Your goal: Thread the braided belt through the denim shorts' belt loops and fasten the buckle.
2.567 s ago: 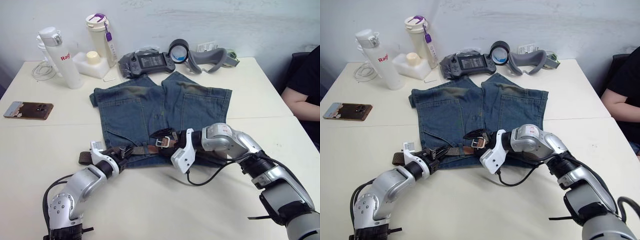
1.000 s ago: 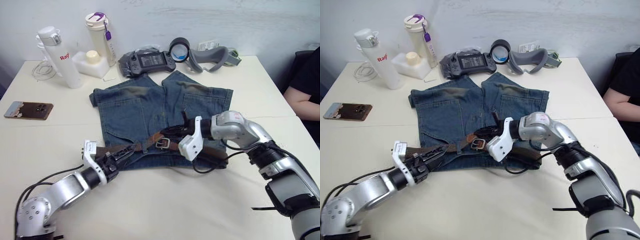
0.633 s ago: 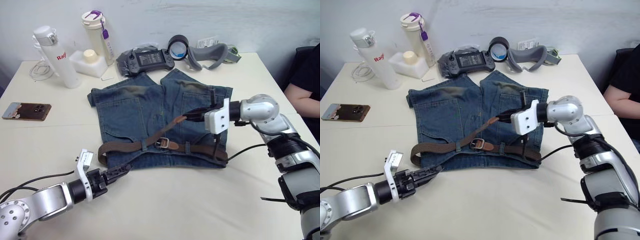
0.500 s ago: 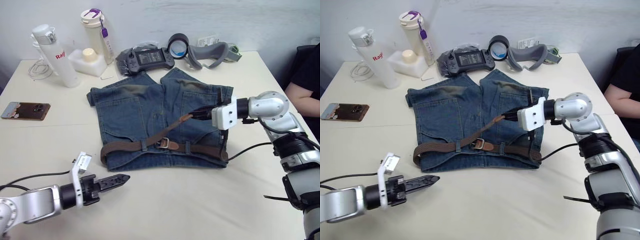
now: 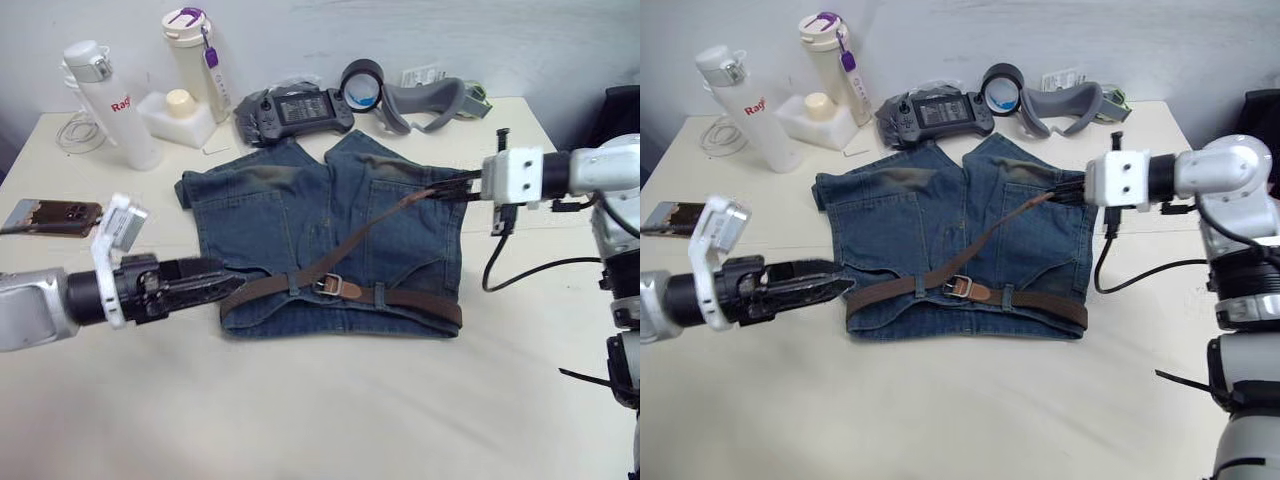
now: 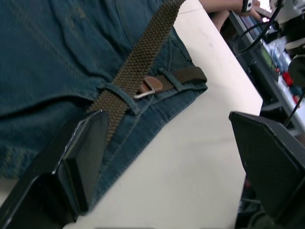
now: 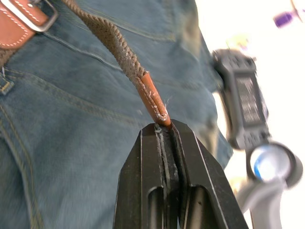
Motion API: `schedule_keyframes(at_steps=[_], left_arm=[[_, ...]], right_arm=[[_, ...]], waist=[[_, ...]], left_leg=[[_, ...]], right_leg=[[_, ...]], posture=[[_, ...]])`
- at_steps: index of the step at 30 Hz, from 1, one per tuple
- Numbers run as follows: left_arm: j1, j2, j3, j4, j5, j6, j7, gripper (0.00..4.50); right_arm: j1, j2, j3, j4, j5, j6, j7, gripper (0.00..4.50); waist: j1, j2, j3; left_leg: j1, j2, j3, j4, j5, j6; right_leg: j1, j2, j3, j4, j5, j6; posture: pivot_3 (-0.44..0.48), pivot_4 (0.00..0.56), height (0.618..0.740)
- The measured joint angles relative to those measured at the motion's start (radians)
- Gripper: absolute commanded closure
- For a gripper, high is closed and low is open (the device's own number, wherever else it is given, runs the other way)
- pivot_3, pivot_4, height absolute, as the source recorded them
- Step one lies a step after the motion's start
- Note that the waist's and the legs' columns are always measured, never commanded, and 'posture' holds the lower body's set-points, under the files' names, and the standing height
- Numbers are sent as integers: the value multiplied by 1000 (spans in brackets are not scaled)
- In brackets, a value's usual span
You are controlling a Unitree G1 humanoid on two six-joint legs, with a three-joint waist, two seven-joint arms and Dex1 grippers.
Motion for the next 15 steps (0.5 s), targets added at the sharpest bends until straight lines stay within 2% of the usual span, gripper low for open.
schedule_keyframes(at_steps=[3, 4, 5, 8, 10, 13, 15], left_arm=[[-393, -168, -266, 46, 323, -95, 1, 60], [-407, -175, -281, 44, 339, -102, 0, 60], [-452, -200, -335, 43, 414, -119, -18, 60], [-597, -321, -578, 67, 764, -269, -91, 60], [-629, -387, -662, 70, 874, -331, -127, 60], [-636, -475, -693, 115, 950, -365, -167, 60], [-638, -498, -691, 146, 989, -377, -176, 60]], right_arm=[[21, 24, -37, -112, 69, 182, -3, 4500], [20, 29, -37, -124, 75, 192, -5, 4500], [30, 31, -51, -158, 91, 237, -11, 4500], [36, 60, -81, -248, 153, 454, -70, 4500], [37, 86, -81, -309, 175, 534, -95, 4500], [55, 86, -87, -377, 182, 625, -125, 4500], [72, 87, -93, -402, 184, 654, -139, 4500]], waist=[[19, -4, 3], [19, -4, 3], [19, -4, 3], [29, -5, 4], [33, -5, 4], [33, -6, 4], [32, -6, 4]], left_leg=[[-1, -2, 1, 2, 3, 1], [-1, -2, 2, 2, 3, 1], [-1, -2, 5, 1, 3, 1], [-3, -4, 7, 1, 5, 4], [-5, -4, 10, 1, 5, 4], [-7, -3, 10, 1, 5, 5], [-6, -3, 9, 2, 5, 5]], right_leg=[[-2, 2, 1, 5, 1, 2], [-3, 2, 2, 5, 2, 3], [-4, 2, 4, 6, 2, 3], [-9, 4, 5, 8, 2, 4], [-13, 4, 5, 9, 3, 5], [-14, 1, 4, 9, 3, 5], [-14, 1, 4, 10, 3, 5]], posture=[[0, 150, 740], [0, 150, 740], [0, 150, 740], [0, 150, 740], [0, 150, 740], [0, 150, 740], [0, 150, 740]])
